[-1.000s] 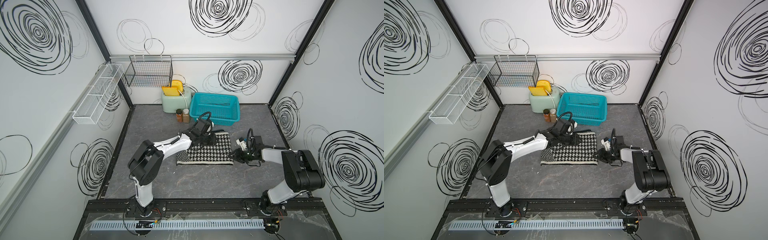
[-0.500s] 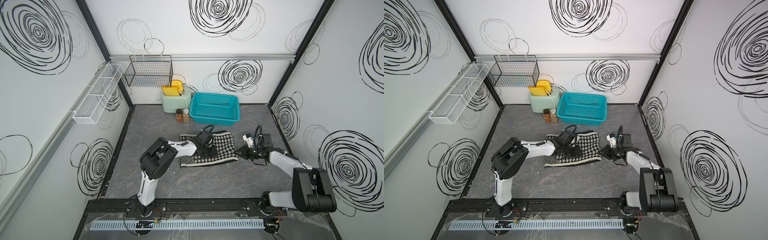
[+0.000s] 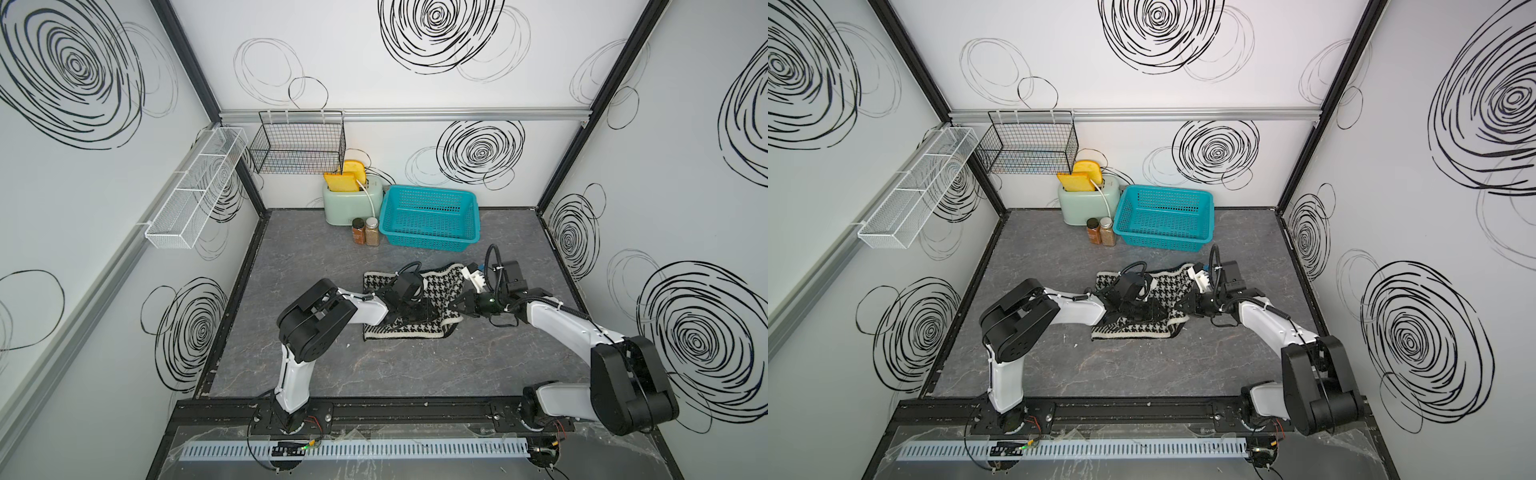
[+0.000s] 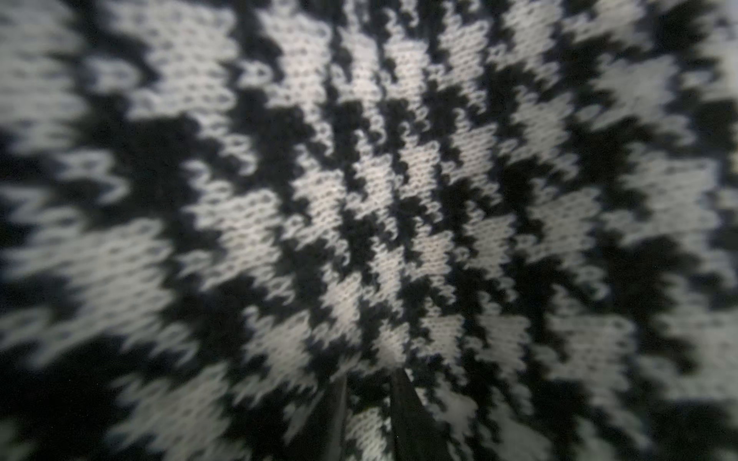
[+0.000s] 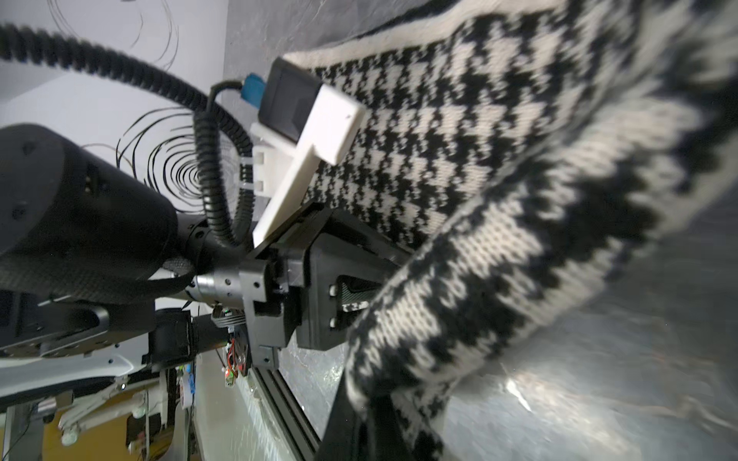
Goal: Roll up the scarf and place it into the basket
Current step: Roll the scarf at the center of the board.
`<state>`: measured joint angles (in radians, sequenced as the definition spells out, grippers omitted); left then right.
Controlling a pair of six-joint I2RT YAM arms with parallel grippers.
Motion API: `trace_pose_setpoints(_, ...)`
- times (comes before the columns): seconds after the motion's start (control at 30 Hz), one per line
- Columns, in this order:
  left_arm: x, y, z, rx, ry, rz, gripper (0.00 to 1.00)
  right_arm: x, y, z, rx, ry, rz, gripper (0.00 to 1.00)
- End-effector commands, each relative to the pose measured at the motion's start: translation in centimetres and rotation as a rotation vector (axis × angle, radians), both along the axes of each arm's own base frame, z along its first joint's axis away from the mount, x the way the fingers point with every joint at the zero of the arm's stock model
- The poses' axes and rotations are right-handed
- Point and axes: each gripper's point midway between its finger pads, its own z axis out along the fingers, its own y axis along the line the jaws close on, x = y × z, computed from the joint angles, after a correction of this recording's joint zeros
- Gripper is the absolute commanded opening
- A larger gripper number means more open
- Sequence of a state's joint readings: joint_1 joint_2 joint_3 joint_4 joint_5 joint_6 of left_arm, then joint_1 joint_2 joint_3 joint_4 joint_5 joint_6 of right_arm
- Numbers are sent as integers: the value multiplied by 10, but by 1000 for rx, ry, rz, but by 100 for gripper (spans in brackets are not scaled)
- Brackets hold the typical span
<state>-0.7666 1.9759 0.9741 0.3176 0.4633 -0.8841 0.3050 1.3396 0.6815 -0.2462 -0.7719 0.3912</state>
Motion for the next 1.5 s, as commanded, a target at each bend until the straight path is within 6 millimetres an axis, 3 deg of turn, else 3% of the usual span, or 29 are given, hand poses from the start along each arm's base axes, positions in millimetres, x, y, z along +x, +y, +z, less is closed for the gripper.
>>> trace_pose_setpoints(0.0,-12,16,-21,35,86,30,25,-17,19,-5,9,40,74,0)
trace_pose_setpoints(0.13,-13,21,-21,10,90,37,25,-28,38,-14,45,62,135,0)
trace_pose_setpoints(0.3,-16,30,-24,-21,108,59,25,-17,54,-4,129,-2,143,0)
trace_pose_setpoints(0.57,-5,48,-14,-73,83,118,26,-2,67,-12,183,-2,149,30)
trace_pose_setpoints(0.8,6,59,3,-116,36,143,29,-22,65,-39,174,67,179,35)
trace_pose_setpoints(0.97,13,66,23,-144,-2,136,42,-27,69,-46,180,75,215,34)
trace_pose_setpoints(1.13,23,93,50,-95,-68,135,52,-25,72,-55,136,66,239,34)
trace_pose_setpoints(1.23,34,110,75,-76,-125,145,48,-23,77,-56,137,63,251,34)
trace_pose_setpoints(1.3,45,113,102,-115,-165,153,42,-24,86,-53,149,56,273,34)
trace_pose_setpoints(1.4,58,105,142,-178,-230,136,38,-27,98,-57,133,67,307,34)
trace_pose_setpoints(1.47,61,96,151,-198,-232,112,35,-30,100,-63,119,85,310,35)
